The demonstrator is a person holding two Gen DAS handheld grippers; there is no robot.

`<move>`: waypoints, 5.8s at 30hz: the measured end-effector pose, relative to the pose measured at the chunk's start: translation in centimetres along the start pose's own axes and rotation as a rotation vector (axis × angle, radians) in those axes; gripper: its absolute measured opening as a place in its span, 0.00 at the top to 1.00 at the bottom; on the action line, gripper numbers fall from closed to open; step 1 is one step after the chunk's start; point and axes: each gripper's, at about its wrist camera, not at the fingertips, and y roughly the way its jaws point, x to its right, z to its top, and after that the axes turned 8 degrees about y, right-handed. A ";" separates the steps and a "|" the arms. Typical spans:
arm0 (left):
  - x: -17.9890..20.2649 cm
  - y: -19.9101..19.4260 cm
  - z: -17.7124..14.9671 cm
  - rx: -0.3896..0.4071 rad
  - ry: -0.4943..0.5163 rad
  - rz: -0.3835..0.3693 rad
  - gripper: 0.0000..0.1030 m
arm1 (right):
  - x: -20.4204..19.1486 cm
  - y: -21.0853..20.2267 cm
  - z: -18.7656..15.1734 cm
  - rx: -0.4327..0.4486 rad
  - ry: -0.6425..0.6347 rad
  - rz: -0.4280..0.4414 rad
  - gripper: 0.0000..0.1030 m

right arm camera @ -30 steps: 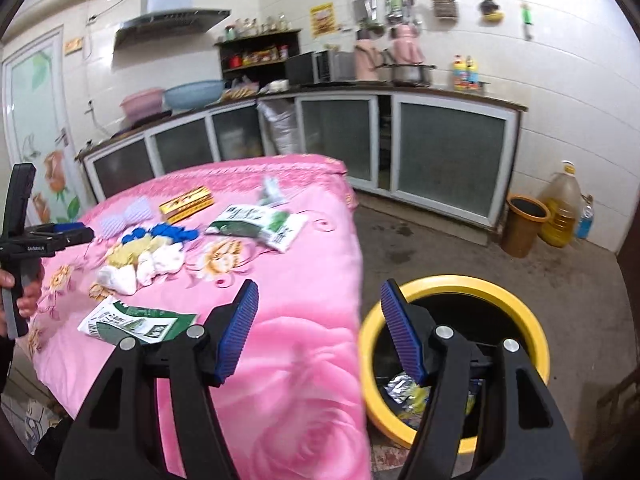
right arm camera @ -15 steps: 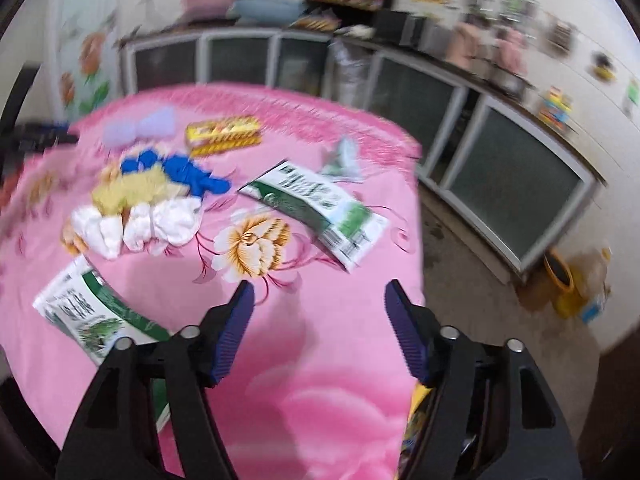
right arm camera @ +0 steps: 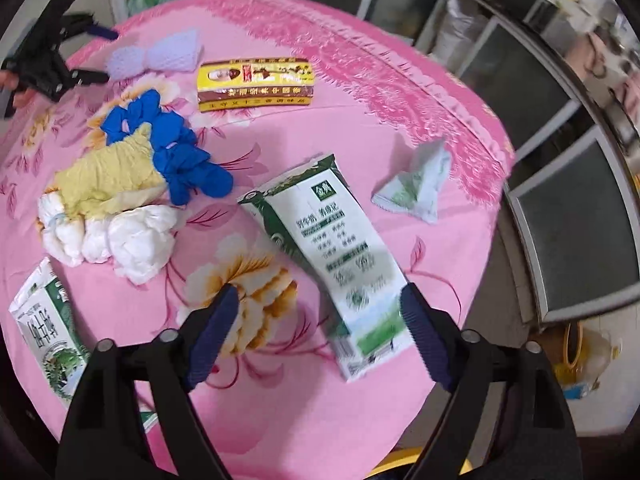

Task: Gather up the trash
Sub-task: 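Grasp the lavender foam net with the left tool while the right tool grasps the white milk bag, then carry both items over the bin and open both tools to drop them, then grasp the green milk carton with the left tool while the right tool grasps the crumpled white wrapper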

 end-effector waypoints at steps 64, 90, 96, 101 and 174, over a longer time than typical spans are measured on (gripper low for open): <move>23.4 -12.8 6.2 0.347 0.099 -0.504 0.78 | 9.4 -13.8 -24.2 0.349 0.745 -0.014 0.48; 47.8 -6.6 18.4 0.314 0.205 -0.654 0.77 | 17.1 -10.7 -37.9 0.307 1.079 -0.131 0.47; 49.2 -5.3 19.0 0.284 0.192 -0.633 0.77 | 17.6 -9.4 -38.8 0.284 1.118 -0.121 0.47; 50.5 -4.0 19.6 0.235 0.170 -0.634 0.77 | 18.2 -8.9 -39.4 0.265 1.145 -0.116 0.47; 32.6 -2.3 2.8 -0.001 0.798 -0.530 0.12 | 9.8 7.0 6.2 0.032 0.563 0.058 0.23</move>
